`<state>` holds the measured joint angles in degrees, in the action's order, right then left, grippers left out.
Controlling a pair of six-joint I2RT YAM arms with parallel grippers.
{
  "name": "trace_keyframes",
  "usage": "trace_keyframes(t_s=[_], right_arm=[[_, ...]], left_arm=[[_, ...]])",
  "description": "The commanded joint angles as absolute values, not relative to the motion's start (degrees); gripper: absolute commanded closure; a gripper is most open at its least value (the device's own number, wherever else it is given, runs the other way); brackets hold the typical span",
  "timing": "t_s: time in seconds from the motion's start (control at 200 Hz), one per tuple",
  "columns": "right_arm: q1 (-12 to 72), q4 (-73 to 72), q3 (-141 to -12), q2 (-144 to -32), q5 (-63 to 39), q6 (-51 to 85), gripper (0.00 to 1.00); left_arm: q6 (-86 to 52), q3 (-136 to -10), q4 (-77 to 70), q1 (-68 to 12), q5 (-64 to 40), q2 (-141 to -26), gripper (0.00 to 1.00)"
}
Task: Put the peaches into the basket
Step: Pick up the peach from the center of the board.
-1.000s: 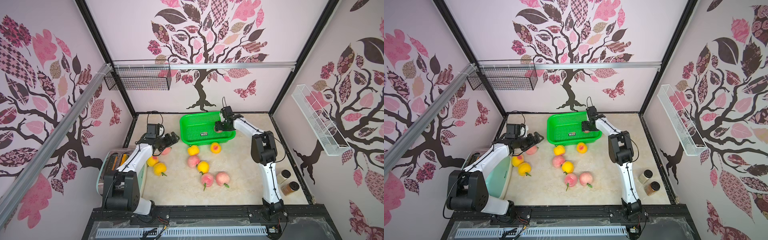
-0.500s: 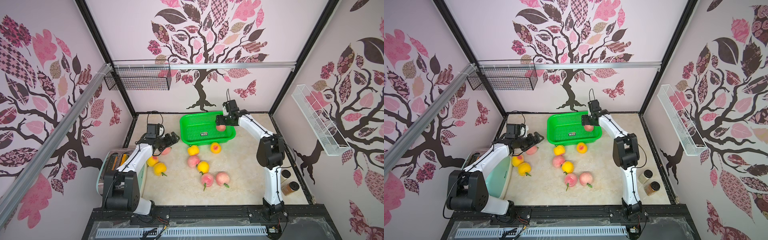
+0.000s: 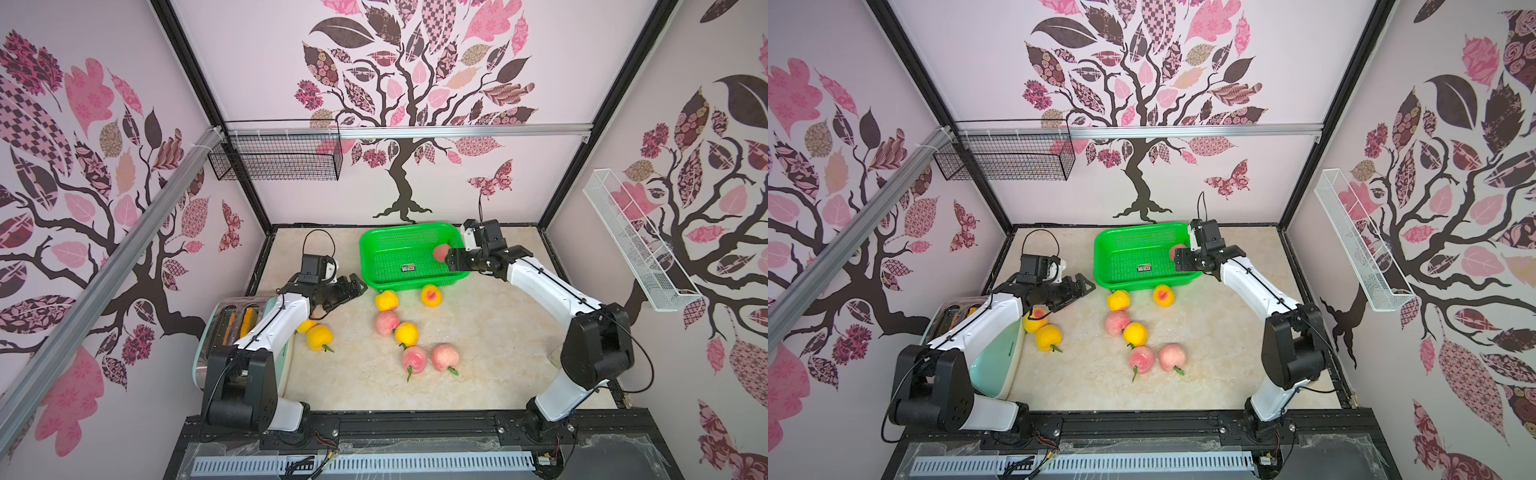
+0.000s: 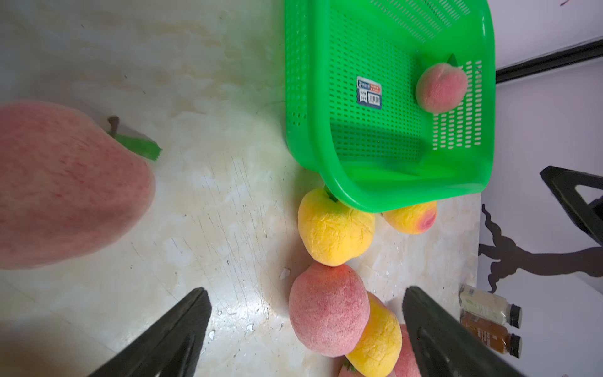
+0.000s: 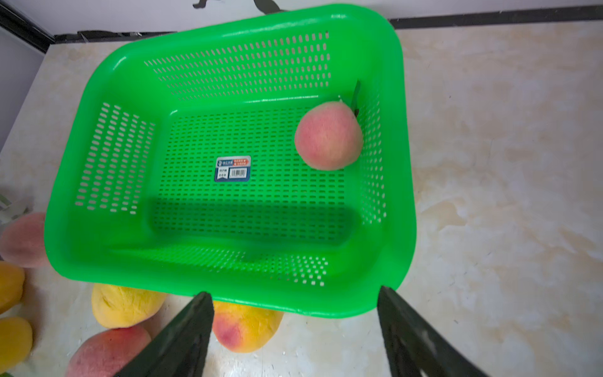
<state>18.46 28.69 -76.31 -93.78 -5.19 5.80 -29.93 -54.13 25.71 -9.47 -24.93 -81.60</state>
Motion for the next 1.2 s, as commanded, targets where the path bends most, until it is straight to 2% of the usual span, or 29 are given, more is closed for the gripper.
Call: trace_keyframes(t_s=[0.0,0.105,0.26,0.41,0.855,1.195], right_arm=[[18.6,25.5,-73.3,-90.0,-8.2,7.0,0.2],[19.6,24.6,-69.8,-87.3,-8.2,7.3,0.2],[20.5,19.4,-63.1,-84.0,-8.3,8.3,0.21],[20.6,17.4,-59.6,-83.7,-7.2,8.8,0.21],[20.6,4.9,-47.1,-77.7,-4.5,12.3,0.21],[20.8,2.9,-44.9,-75.8,-4.2,12.9,0.22]], left_arm=[[-28.7,-53.3,27.9,-11.0,-24.0,-79.8,0.04],[-27.9,-53.6,31.2,-11.0,-18.8,-78.8,0.04],[-27.5,-56.9,37.9,-11.0,-1.7,-77.7,0.05],[-27.8,-60.2,42.8,-11.1,7.8,-80.6,0.03],[-29.9,-64.7,39.1,-11.0,11.5,-90.4,0.04],[-28.8,-69.5,39.1,-10.9,10.5,-97.8,0.04]])
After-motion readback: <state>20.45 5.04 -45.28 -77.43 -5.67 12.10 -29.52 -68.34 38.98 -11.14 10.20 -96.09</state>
